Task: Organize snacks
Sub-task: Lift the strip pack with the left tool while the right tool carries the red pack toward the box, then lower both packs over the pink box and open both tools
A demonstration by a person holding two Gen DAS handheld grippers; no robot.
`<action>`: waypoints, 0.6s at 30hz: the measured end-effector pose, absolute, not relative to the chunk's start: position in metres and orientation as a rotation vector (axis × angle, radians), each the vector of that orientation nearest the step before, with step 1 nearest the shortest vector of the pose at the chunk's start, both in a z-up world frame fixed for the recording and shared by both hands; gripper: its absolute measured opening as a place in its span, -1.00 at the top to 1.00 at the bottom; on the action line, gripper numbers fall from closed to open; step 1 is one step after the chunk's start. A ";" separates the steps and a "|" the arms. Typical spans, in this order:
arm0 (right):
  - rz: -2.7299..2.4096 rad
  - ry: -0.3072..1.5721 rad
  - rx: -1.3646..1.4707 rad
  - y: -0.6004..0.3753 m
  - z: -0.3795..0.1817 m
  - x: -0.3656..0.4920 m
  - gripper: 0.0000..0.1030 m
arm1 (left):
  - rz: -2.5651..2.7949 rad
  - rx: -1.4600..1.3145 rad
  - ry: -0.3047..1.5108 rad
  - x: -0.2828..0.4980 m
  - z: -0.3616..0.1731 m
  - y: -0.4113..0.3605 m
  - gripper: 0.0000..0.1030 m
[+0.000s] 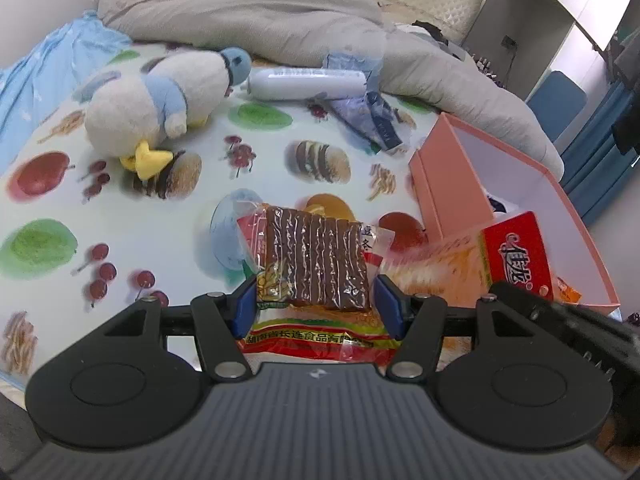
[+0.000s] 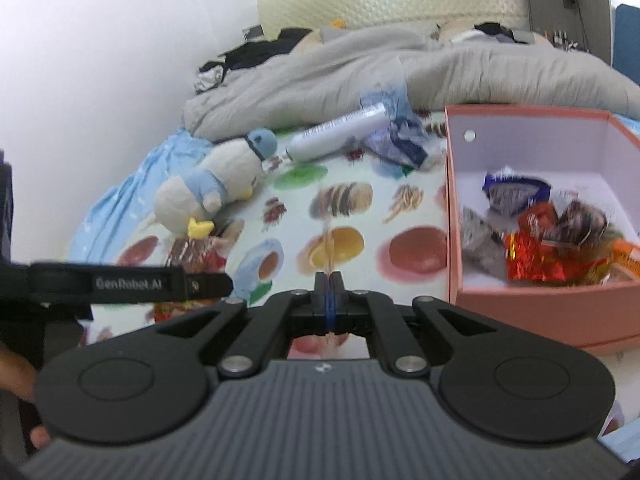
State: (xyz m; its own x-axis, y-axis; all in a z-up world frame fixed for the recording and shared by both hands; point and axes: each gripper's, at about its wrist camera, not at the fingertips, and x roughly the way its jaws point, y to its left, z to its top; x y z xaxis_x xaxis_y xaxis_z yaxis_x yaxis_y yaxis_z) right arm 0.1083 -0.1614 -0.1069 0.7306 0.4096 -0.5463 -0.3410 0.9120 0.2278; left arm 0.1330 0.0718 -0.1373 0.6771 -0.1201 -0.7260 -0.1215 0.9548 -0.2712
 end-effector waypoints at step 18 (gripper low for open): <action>0.398 0.470 0.104 -0.199 -0.028 0.133 0.94 | -0.138 -0.246 0.738 0.176 -0.063 0.021 -0.28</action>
State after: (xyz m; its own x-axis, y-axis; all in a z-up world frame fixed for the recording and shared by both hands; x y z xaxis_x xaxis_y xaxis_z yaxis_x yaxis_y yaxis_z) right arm 0.1334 -0.1993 -0.0282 0.8164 0.3962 -0.4201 -0.3491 0.9182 0.1875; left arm 0.1759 0.0213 -0.0630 0.7323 -0.2104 -0.6477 0.0377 0.9621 -0.2699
